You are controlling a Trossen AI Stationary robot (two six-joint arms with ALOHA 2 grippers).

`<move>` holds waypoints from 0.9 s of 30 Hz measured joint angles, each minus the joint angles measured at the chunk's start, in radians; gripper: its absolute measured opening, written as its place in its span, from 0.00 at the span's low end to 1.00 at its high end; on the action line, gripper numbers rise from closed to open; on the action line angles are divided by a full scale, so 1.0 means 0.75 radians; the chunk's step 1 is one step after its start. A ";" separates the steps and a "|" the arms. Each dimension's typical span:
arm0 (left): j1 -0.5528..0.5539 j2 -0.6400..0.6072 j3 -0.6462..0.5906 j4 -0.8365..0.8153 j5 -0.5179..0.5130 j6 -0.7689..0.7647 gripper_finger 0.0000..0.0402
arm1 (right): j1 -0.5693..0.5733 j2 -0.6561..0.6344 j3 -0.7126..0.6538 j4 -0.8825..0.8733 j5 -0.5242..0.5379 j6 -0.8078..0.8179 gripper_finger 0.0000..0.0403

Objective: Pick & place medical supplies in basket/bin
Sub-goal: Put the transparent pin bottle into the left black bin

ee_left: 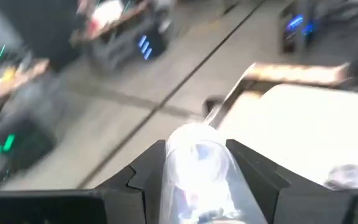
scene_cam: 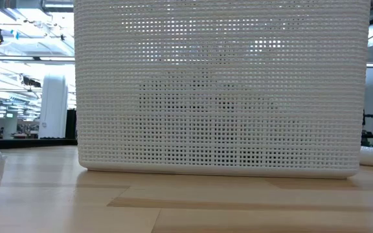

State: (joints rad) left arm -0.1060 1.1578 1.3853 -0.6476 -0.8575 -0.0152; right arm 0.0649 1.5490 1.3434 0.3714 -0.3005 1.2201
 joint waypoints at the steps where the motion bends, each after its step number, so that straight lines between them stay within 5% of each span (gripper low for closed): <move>1: 0.042 -0.006 -0.020 -0.055 0.004 -0.061 0.35 | 0.004 -0.002 0.000 -0.011 -0.013 0.000 0.49; 6: 0.252 -0.049 -0.184 -0.174 0.091 -0.291 0.35 | 0.021 -0.073 -0.002 -0.163 -0.021 -0.026 0.49; 15: 0.701 -0.072 -0.515 -0.016 0.516 -0.480 0.36 | 0.061 -0.297 0.001 -0.566 0.213 -0.139 0.49; 20: 0.885 0.033 -0.630 0.069 0.754 -0.564 0.36 | 0.075 -0.408 -0.001 -0.722 0.333 -0.161 0.49; 27: 0.989 0.236 -0.656 0.115 0.902 -0.636 0.36 | 0.079 -0.482 -0.001 -0.782 0.401 -0.161 0.49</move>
State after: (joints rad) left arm 0.6361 1.3346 0.8936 -0.5610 -0.1810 -0.4922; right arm 0.1245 1.1874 1.3426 -0.2149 0.0001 1.0995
